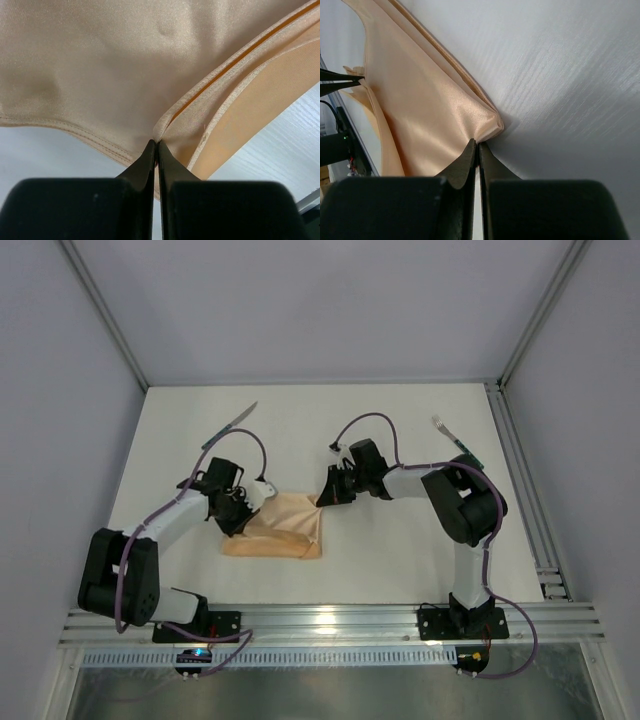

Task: Fold the napkin into a case and place the utensils inside
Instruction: Fold the lower triangle-folded napkin at the center of the board.

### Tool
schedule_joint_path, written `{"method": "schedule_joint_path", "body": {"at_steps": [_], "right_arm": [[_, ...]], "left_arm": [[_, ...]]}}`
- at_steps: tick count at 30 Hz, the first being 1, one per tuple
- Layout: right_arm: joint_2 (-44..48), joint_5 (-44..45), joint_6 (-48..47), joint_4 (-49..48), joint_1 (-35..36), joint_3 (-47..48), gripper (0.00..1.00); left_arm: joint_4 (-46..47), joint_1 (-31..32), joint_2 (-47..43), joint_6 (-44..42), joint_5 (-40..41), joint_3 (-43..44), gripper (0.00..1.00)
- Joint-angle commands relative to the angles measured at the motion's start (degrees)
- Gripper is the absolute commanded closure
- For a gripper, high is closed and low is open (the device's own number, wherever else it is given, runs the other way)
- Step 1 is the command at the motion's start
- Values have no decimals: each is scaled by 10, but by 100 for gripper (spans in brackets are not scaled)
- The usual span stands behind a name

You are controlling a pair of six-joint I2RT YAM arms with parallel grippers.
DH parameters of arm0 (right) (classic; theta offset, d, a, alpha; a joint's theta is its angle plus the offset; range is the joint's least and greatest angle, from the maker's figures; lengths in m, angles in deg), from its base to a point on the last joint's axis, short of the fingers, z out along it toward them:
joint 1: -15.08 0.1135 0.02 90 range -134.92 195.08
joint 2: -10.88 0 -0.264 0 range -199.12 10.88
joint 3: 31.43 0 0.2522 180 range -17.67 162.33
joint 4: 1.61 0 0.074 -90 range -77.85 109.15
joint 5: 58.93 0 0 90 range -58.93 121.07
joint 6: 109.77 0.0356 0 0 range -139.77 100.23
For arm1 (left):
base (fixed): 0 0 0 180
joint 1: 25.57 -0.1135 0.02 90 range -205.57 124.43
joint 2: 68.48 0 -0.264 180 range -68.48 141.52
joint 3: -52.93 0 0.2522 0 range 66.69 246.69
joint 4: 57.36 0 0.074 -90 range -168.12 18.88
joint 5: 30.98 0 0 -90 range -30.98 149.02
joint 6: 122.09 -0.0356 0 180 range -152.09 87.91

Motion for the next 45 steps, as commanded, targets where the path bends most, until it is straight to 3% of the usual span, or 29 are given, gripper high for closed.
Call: {"method": "schedule_joint_path", "body": {"at_steps": [1, 10, 18, 23, 27, 32, 36, 40, 45], "right_arm": [[-5, 23, -42, 62, -3, -4, 96], [-4, 5, -70, 73, -3, 0, 96], [65, 14, -98, 123, -3, 0, 59], [125, 41, -115, 156, -3, -2, 51], [203, 75, -150, 165, 3, -28, 51], [282, 93, -227, 97, 72, -127, 50], [314, 122, -301, 7, 159, -185, 43], [306, 151, -308, -39, 163, -200, 37], [285, 115, -331, -48, 166, -189, 36]], "left_arm": [[19, -7, 22, -4, -16, 36, 100], [32, -7, 94, -4, -20, 71, 100], [45, -6, 104, -18, -1, 50, 100], [44, -7, 104, -20, -1, 49, 100], [43, -7, 102, -19, -8, 49, 100], [41, -7, 102, -16, -8, 49, 100], [42, -6, 97, -14, -14, 49, 100], [39, -6, 97, -13, -13, 51, 100], [37, -5, 96, -13, -14, 51, 100]]}}
